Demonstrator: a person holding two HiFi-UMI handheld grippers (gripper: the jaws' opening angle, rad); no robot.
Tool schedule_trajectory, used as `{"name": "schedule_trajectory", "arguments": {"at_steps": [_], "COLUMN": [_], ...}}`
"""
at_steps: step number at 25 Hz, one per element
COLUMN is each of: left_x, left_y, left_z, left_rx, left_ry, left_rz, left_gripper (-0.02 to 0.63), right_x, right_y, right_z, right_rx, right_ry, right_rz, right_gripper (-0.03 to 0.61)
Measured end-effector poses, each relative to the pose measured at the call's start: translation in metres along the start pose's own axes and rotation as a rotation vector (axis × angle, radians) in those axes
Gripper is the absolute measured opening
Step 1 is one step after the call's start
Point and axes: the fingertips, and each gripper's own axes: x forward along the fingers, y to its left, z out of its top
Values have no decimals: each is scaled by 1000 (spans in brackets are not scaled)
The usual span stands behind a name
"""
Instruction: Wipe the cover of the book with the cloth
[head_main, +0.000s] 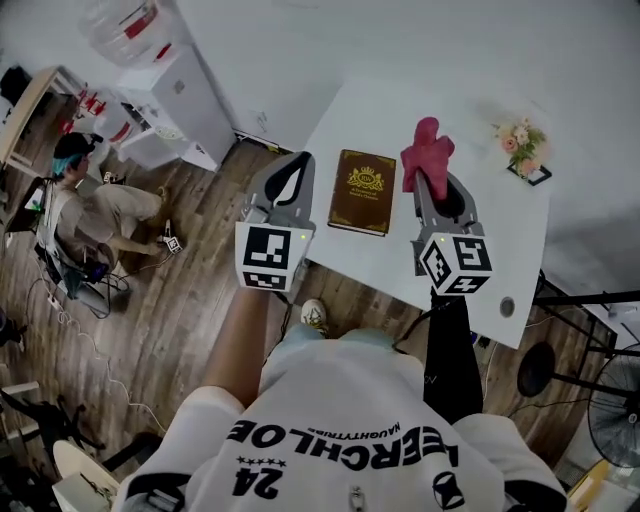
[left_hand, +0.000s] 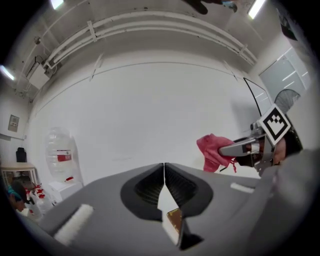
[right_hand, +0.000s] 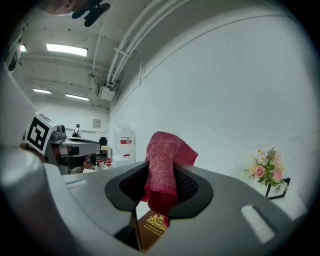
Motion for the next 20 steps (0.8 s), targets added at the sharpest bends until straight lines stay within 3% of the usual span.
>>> {"name": "schedule_trajectory", "arguments": {"at_steps": [8,14,20], "left_x": [37,55,74], "left_y": [20,21,18], "left_z": [-24,-36,-50], "left_rx": [-24,-62,-41], "left_ry": [0,26,18], "left_rz": [-81,-96,-115], "left_gripper": [61,58,57], "right_x": [34,51,71], "right_y": [-3,-20,-29], "right_z": [-23,-42,-50], "right_rx": [54,173,319], "right_ry": [56,78,51], "right_rz": [-49,-79,-56], "right_gripper": [100,100,100]}}
